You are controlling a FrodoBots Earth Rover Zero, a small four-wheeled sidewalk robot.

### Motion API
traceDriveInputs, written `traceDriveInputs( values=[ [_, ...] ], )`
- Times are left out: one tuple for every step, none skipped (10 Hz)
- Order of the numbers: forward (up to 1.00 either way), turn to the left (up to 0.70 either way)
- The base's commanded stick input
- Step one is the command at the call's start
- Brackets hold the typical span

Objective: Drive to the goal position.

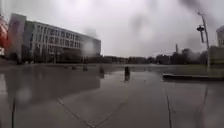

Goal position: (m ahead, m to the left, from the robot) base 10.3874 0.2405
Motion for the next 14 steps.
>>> traceDriveInputs(
  values=[
    [0.65, -0.32],
    [0.66, -0.33],
    [0.65, -0.33],
    [0.65, -0.33],
    [0.65, -0.33],
    [0.65, -0.19],
    [0.65, -0.02],
    [0.65, 0.0],
    [0.65, 0.0],
    [0.65, 0.0],
    [0.65, 0.0],
    [0.65, 0.0],
    [0.65, -0.3],
    [0.65, -0.33]
  ],
)
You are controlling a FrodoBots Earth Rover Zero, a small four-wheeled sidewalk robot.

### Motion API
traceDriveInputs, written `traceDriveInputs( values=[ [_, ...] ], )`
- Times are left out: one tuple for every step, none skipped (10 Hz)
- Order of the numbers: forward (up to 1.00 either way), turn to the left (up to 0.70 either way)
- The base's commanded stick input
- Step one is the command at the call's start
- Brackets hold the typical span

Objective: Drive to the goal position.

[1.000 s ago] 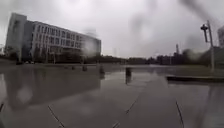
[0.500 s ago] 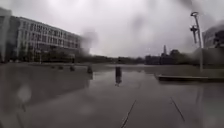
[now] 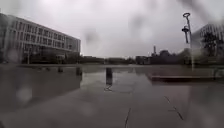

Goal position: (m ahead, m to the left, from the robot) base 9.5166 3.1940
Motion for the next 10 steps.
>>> traceDriveInputs(
  values=[
    [0.65, -0.33],
    [0.65, -0.21],
    [0.65, -0.05],
    [0.65, 0.0],
    [0.65, 0.0],
    [0.65, 0.0],
    [0.65, 0.0],
    [0.65, 0.0],
    [0.65, 0.0],
    [0.65, 0.0]
  ],
)
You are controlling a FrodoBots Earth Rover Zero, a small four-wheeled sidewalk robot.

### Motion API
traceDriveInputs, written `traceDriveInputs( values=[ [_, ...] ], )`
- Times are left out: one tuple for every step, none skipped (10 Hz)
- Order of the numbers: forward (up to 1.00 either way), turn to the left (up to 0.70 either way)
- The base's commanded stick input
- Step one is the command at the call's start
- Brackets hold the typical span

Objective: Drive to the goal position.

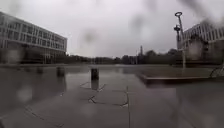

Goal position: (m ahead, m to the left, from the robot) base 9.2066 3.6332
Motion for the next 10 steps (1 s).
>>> traceDriveInputs(
  values=[
    [0.65, 0.0],
    [0.65, 0.0],
    [0.65, 0.0],
    [0.65, -0.07],
    [0.65, -0.29],
    [0.65, -0.32],
    [0.65, -0.12],
    [0.65, 0.0],
    [0.65, 0.0],
    [0.65, 0.0]
  ],
)
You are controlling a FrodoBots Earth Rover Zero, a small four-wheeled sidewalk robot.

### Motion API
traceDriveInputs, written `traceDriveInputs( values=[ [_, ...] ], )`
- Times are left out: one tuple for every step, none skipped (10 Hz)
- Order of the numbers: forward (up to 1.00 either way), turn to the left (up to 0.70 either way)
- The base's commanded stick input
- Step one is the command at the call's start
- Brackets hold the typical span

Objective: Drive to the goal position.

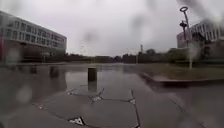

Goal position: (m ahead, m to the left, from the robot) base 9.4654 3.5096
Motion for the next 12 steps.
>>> traceDriveInputs(
  values=[
    [0.65, 0.0],
    [0.65, 0.0],
    [0.65, 0.0],
    [0.65, 0.0],
    [0.65, 0.0],
    [0.65, 0.0],
    [0.66, 0.0],
    [0.68, 0.0],
    [0.7, 0.0],
    [0.7, 0.0],
    [0.7, 0.0],
    [0.7, 0.0]
  ],
)
